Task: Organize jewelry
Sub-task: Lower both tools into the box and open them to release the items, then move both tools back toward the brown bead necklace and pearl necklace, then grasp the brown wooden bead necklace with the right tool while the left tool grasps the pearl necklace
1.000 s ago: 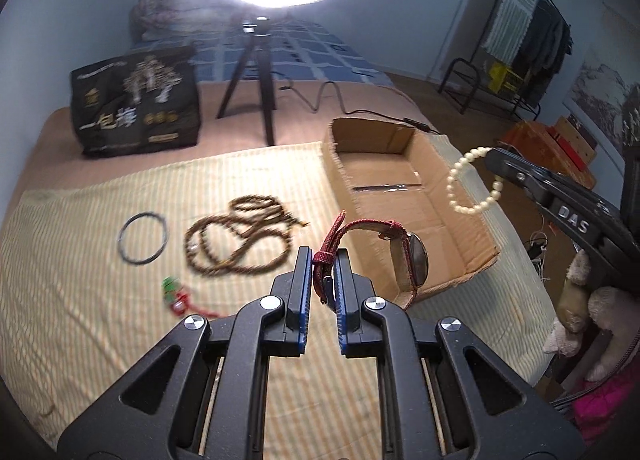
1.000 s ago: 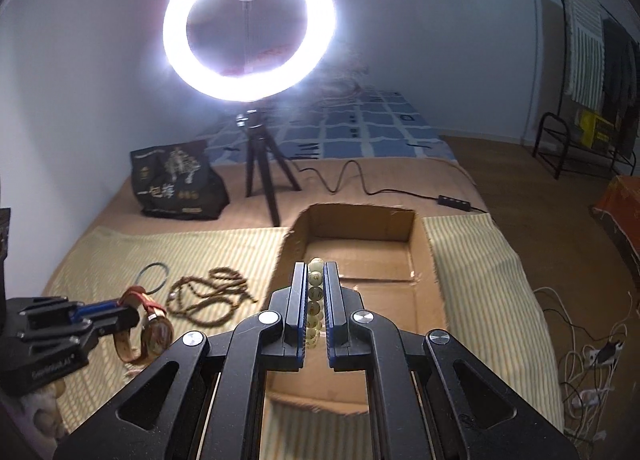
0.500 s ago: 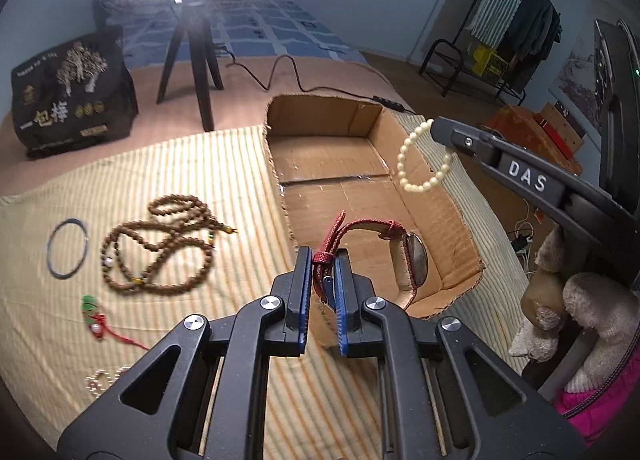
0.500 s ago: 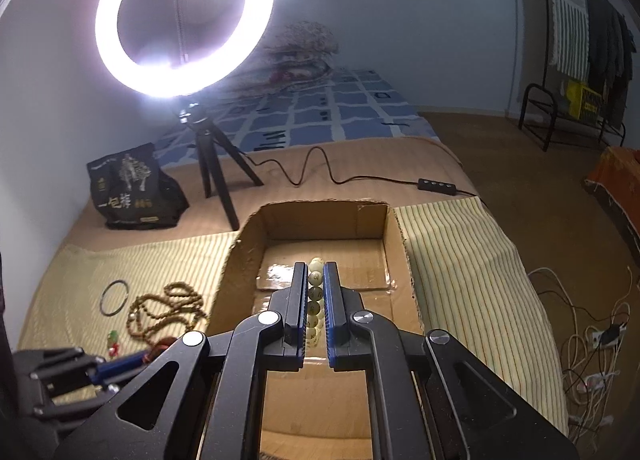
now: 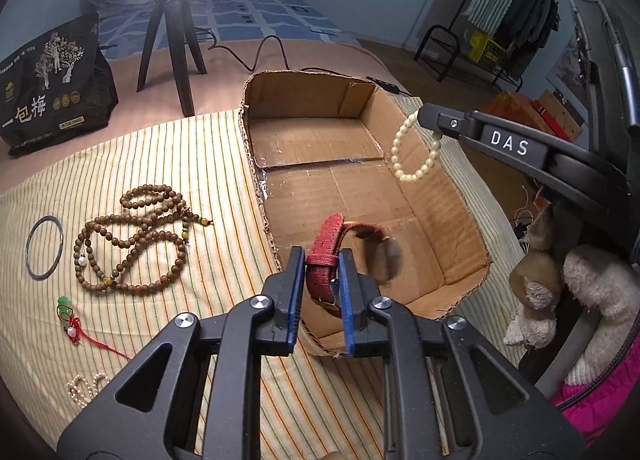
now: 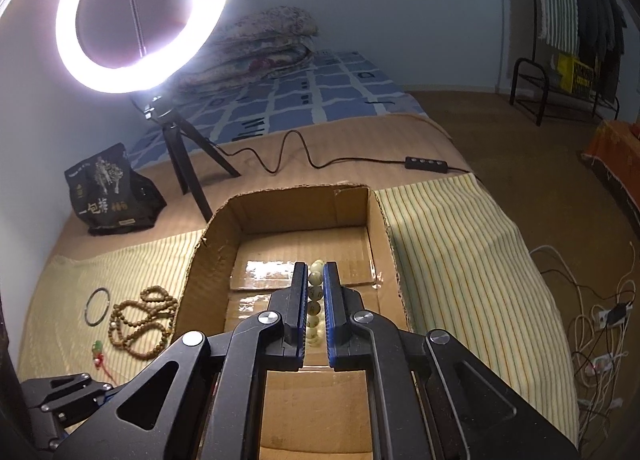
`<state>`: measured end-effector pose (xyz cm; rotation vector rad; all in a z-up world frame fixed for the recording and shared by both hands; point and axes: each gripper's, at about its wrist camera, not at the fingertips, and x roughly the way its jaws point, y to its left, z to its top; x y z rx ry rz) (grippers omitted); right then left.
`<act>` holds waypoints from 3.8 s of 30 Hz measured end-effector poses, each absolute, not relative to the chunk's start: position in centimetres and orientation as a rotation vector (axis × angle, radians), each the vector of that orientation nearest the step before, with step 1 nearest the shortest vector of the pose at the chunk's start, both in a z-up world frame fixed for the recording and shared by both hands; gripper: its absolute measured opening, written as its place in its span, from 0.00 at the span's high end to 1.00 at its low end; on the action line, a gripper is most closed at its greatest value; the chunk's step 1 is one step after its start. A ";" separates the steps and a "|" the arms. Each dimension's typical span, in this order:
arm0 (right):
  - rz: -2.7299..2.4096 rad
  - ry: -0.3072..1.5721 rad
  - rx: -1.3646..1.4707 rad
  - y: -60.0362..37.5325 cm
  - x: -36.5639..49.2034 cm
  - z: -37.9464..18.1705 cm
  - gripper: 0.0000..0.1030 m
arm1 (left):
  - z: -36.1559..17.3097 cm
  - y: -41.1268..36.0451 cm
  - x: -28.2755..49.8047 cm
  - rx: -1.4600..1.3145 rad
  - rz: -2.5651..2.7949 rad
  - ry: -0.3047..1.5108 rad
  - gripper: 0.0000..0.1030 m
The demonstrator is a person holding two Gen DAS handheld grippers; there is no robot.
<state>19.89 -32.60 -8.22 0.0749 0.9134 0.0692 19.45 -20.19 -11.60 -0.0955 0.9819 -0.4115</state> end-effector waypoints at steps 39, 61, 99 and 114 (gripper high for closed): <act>0.118 0.800 0.071 -28.7 15.0 -4.1 0.34 | -9.0 -3.6 14.8 -0.069 -0.167 0.884 0.43; 0.408 0.953 -0.158 -16.3 12.2 -10.0 0.32 | -12.7 4.9 12.1 -0.192 -0.086 0.993 0.43; 0.488 1.237 -0.244 -8.7 21.6 -20.5 0.22 | -19.2 0.3 13.0 -0.216 -0.180 1.158 0.49; 0.493 1.272 -0.319 -9.1 22.0 -21.8 0.22 | -19.2 1.6 13.3 -0.202 -0.132 1.145 0.87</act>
